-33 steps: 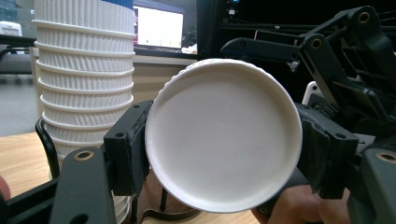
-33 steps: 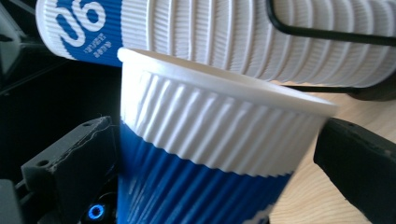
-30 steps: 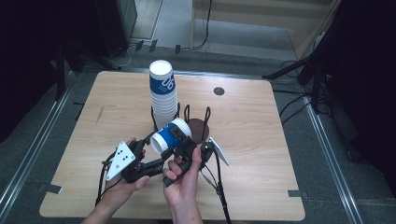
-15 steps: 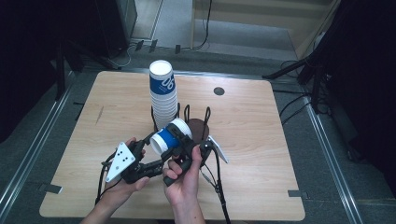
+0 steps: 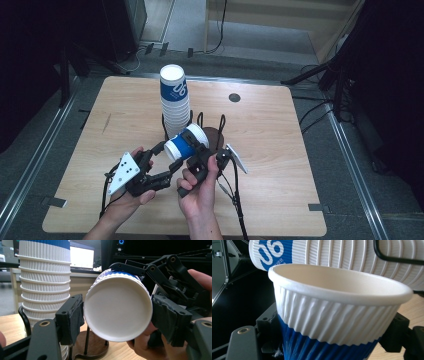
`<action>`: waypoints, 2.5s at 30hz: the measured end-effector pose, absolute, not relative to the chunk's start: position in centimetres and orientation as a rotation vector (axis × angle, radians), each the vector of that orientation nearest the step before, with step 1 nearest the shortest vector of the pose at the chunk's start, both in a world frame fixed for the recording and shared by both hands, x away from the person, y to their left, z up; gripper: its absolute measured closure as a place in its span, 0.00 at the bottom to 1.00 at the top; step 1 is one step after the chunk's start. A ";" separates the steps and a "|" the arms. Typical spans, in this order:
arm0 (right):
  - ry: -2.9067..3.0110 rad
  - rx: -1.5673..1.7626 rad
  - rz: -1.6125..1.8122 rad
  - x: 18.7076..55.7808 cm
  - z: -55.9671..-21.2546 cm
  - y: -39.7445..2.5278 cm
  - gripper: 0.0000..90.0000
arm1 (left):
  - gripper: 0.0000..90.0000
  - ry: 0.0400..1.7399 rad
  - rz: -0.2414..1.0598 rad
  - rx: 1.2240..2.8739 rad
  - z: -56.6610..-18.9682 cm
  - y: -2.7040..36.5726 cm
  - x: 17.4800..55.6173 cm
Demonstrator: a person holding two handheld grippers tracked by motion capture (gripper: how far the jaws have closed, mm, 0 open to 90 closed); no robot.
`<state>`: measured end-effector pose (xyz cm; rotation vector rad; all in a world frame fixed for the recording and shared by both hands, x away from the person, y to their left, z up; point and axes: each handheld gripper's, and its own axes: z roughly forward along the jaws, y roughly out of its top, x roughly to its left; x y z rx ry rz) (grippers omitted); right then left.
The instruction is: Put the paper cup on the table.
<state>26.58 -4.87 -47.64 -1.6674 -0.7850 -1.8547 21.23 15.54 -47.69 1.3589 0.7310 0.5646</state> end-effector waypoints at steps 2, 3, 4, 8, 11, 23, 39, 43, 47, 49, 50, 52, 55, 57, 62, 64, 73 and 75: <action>-0.794 -1.691 -1.864 26.6 -47.6 -5.0 0.24 | 0.29 0.727 0.552 1.357 -47.7 15.6 21.2; -0.795 -1.693 -1.873 26.7 -47.6 -5.1 0.24 | 0.27 0.725 0.550 1.362 -47.7 15.6 21.2; -0.795 -1.701 -1.876 26.7 -47.6 -5.2 0.24 | 0.26 0.722 0.544 1.364 -47.7 15.6 21.2; -0.798 -1.712 -1.904 26.9 -47.5 -5.7 0.24 | 0.21 0.724 0.531 1.372 -47.8 15.7 21.2; -0.805 -1.730 -1.929 26.9 -47.4 -6.0 0.24 | 0.17 0.732 0.528 1.371 -47.9 15.7 21.2; -0.930 -1.800 -2.035 27.1 -47.0 -7.1 0.24 | 0.02 0.779 0.513 1.403 -48.2 16.4 21.2; -1.129 -1.797 -2.186 26.6 -46.0 -7.5 0.24 | 0.00 0.896 0.555 1.454 -49.0 17.9 21.2; -1.174 -1.798 -2.214 26.6 -45.7 -7.6 0.23 | 0.00 0.926 0.556 1.463 -49.4 18.4 21.2; -1.249 -1.806 -2.249 26.6 -45.3 -7.6 0.23 | 0.00 0.951 0.574 1.475 -49.9 19.0 21.2; -1.259 -1.792 -2.288 26.6 -45.2 -7.8 0.23 | 0.00 0.970 0.594 1.479 -50.2 19.4 21.2; -1.268 -1.789 -2.303 26.6 -45.1 -7.8 0.23 | 0.00 0.978 0.603 1.480 -50.4 19.5 21.2; -1.277 -1.793 -2.351 26.5 -45.0 -7.8 0.24 | 0.00 0.999 0.617 1.488 -50.7 19.9 21.3; -1.342 -1.834 -2.382 26.6 -44.9 -8.0 0.24 | 0.00 1.026 0.635 1.496 -51.2 20.6 21.4; -1.379 -1.850 -2.402 26.6 -44.9 -8.0 0.24 | 0.00 1.044 0.650 1.501 -51.5 21.0 21.5; -1.455 -1.876 -2.413 26.6 -44.8 -8.4 0.24 | 0.00 1.090 0.666 1.496 -52.1 21.9 21.6; -1.487 -1.887 -2.425 26.7 -44.7 -8.4 0.24 | 0.00 1.106 0.668 1.499 -52.4 22.2 21.7; -1.649 -1.925 -2.457 26.9 -44.7 -9.1 0.23 | 0.00 1.167 0.685 1.600 -53.9 23.6 21.5; -1.673 -1.935 -2.453 27.0 -44.7 -9.3 0.24 | 0.00 1.187 0.698 1.619 -54.0 23.8 21.6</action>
